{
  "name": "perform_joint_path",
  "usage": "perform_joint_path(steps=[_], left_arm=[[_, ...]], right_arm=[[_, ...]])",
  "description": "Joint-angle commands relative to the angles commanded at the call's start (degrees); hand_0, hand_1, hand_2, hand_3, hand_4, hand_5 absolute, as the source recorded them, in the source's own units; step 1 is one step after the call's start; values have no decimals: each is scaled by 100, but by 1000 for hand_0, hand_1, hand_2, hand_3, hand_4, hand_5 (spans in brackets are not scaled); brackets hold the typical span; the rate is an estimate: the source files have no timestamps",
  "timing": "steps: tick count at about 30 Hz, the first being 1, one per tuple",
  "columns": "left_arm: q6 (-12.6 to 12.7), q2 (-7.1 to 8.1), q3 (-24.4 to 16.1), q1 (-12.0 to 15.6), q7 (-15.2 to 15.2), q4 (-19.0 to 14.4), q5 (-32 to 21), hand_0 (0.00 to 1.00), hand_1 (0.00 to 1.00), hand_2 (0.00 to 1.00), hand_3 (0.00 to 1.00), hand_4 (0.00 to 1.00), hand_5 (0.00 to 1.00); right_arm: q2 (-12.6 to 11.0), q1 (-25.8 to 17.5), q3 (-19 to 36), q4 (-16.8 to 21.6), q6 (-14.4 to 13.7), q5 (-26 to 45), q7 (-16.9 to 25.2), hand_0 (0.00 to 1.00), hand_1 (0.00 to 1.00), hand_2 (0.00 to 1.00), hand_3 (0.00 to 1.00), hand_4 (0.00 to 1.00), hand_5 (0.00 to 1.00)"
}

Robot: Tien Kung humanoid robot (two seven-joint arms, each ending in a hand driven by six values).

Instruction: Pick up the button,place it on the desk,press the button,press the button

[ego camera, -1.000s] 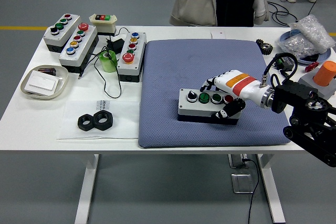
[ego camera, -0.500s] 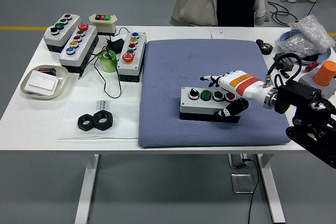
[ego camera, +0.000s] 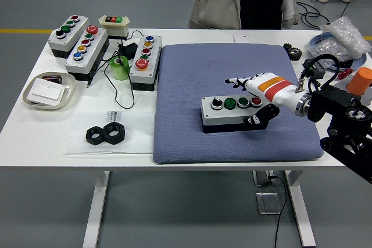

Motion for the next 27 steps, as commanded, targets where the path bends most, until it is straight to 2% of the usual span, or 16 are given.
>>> perform_joint_path(steps=[3,9,10,14,15,16,18,21,22,25,27], left_arm=[[1,0,7,0,-6,1,-14,688,666,768,798,723,998],[1,-1,19,-6,-12,3,-29,687,666,769,798,723,998],[-1,-1,17,-7,-10,2,-27,688,666,769,798,721,998],[-3,0,21,-7,-9,1,-33,688,666,769,798,721,998],[-4,0,23,-8,-6,0,-31,688,666,769,798,721,998],[-5,0,24,-8,-6,0,-33,689,666,769,798,721,998],[-4,0,32,-6,-10,0,-46,689,666,769,798,721,998],[-8,2,36,-3,-10,-1,-48,689,666,769,798,721,998],[-8,2,35,-2,-9,-1,-48,689,666,769,798,718,998],[-8,0,45,0,-12,-1,-58,689,666,769,798,718,998],[-7,-2,45,1,-14,-1,-65,689,666,769,798,718,998]], right_arm=[[-67,-89,126,210,-7,80,-56,805,710,832,998,905,92],[-291,-384,624,935,-17,203,-468,813,723,835,998,911,99],[-337,-434,697,1049,-89,149,-581,646,494,542,998,894,207],[-448,-545,848,1317,-157,51,-878,646,494,542,998,894,207],[-534,-653,950,1444,-285,85,-1036,646,494,542,998,894,207],[-568,-703,992,1507,-387,106,-1143,303,139,245,790,783,332],[-624,-805,1055,1576,-608,218,-1257,303,139,245,790,783,332],[-671,-927,1021,1563,-1108,535,-1203,303,139,245,790,783,332],[-678,-955,1016,1557,-1194,650,-1148,174,32,174,701,626,177],[-704,-1074,999,1600,-1374,805,-1044,174,32,174,701,626,177],[-737,-1141,994,1658,-1337,839,-1055,174,32,174,701,626,177]])
